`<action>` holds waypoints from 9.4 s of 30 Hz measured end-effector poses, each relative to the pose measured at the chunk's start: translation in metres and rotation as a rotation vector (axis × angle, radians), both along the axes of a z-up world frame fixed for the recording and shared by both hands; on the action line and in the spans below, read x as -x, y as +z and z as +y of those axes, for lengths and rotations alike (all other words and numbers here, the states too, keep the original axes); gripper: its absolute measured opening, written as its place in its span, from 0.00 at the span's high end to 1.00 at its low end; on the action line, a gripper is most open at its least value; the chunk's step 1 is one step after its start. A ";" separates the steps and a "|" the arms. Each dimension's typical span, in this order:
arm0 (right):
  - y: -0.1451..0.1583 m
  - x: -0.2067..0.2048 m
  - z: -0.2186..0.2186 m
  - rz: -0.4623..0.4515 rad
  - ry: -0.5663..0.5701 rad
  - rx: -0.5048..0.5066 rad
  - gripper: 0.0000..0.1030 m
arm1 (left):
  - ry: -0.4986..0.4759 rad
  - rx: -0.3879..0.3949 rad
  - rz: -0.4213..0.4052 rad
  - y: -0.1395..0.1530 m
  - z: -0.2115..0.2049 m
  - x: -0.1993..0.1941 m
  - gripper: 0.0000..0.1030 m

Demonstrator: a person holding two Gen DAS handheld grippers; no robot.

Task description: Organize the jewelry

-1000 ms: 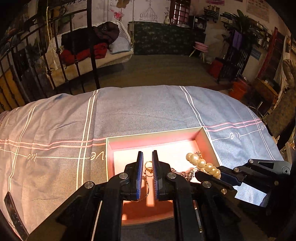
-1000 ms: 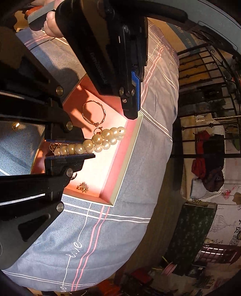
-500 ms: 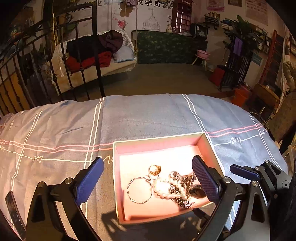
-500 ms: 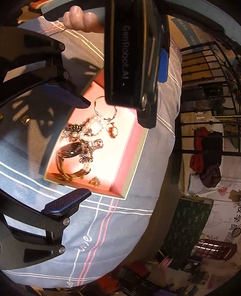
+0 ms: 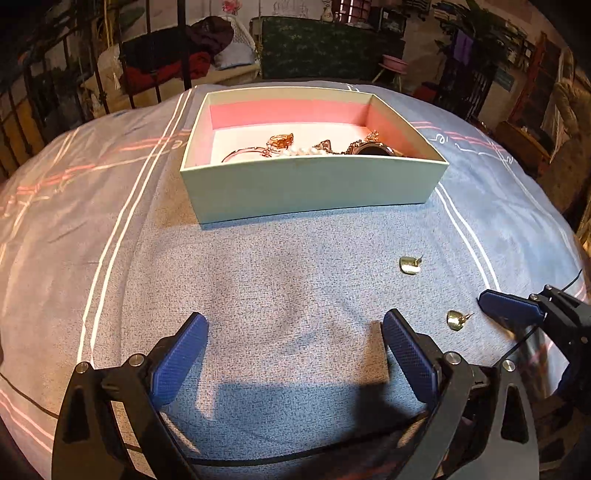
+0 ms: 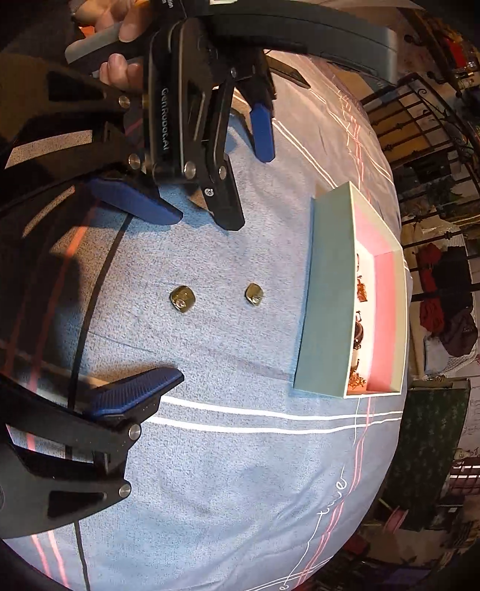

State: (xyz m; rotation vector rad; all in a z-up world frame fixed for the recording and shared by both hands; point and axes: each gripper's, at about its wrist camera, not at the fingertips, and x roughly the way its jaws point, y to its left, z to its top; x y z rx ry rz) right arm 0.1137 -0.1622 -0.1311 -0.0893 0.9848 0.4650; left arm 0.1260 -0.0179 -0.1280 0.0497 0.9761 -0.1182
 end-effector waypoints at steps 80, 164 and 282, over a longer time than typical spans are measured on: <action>0.065 -0.140 0.035 -0.165 0.015 -0.011 0.86 | 0.064 0.039 -0.070 0.082 0.017 -0.149 0.76; 0.000 -0.025 0.019 -0.031 0.052 0.082 0.07 | -0.145 0.055 -0.022 0.002 -0.019 -0.030 0.96; 0.127 0.081 -0.030 -0.759 -0.300 -0.034 0.05 | 0.059 0.039 -0.627 0.162 0.020 0.095 0.06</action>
